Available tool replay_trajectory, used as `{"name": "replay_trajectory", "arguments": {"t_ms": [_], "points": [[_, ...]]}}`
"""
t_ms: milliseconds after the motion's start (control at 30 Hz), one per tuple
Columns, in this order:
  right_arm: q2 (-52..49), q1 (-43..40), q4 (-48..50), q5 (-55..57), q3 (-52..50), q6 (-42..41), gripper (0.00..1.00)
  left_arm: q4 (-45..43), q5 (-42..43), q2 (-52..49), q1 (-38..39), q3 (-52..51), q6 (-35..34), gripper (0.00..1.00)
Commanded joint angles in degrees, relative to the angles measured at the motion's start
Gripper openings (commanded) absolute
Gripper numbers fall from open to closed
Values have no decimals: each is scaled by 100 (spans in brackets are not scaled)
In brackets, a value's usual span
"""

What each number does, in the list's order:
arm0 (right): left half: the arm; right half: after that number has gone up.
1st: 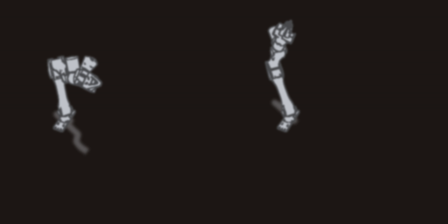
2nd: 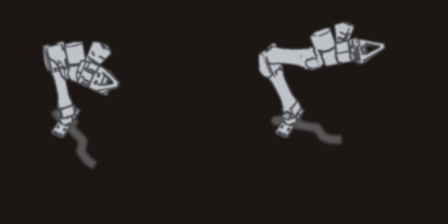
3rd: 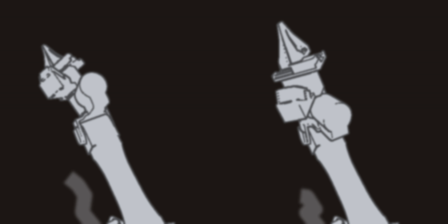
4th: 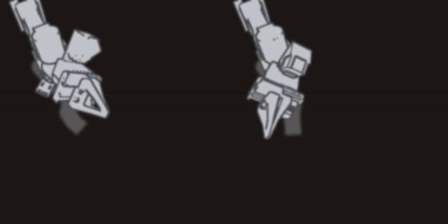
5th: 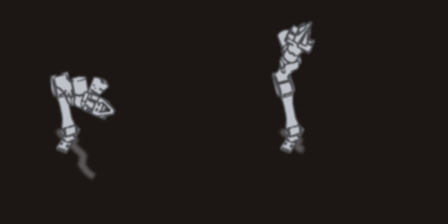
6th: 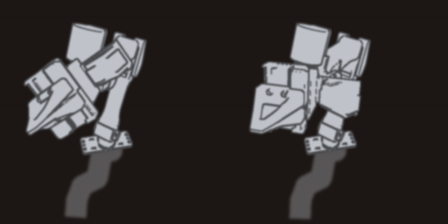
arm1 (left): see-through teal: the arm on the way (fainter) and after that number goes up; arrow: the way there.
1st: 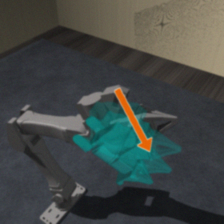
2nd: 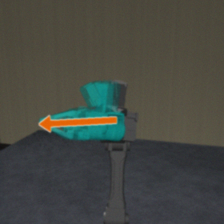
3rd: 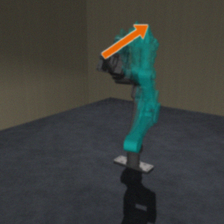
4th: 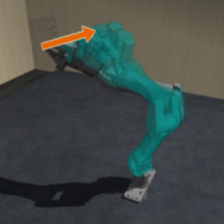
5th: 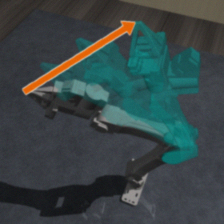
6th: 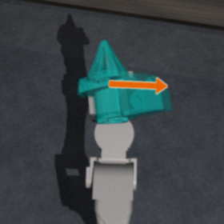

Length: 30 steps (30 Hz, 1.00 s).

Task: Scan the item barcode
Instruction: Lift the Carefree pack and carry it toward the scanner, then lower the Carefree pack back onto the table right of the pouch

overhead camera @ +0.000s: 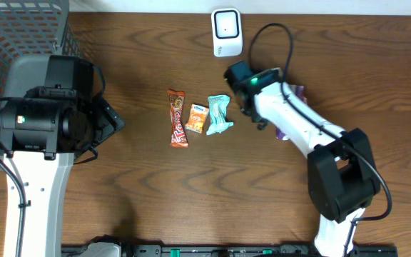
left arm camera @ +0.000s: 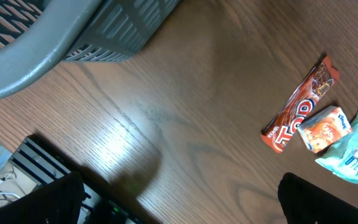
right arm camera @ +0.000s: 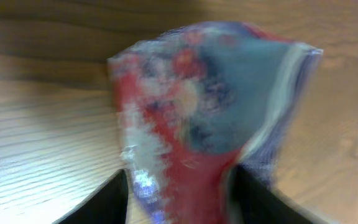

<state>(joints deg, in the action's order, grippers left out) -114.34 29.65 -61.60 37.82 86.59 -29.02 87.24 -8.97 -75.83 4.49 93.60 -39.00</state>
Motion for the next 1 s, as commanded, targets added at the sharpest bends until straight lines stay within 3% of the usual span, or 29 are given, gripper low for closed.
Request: {"name": "replay_trajectory", "arguments": {"t_ms": [0, 100, 500, 733, 967], "points": [[76, 356, 122, -284, 17, -48, 70, 35, -72, 70, -31, -4, -55, 99], [76, 555, 120, -356, 94, -48, 82, 35, -72, 70, -31, -4, -55, 99], [85, 466, -168, -2736, 1451, 905, 99, 35, -72, 70, -31, -4, -55, 99], [85, -31, -708, -3088, 2413, 1246, 99, 35, -72, 70, -31, -4, -55, 99], [83, -697, -962, -3091, 2385, 1342, 99, 35, -72, 70, -31, -4, -55, 99]]}}
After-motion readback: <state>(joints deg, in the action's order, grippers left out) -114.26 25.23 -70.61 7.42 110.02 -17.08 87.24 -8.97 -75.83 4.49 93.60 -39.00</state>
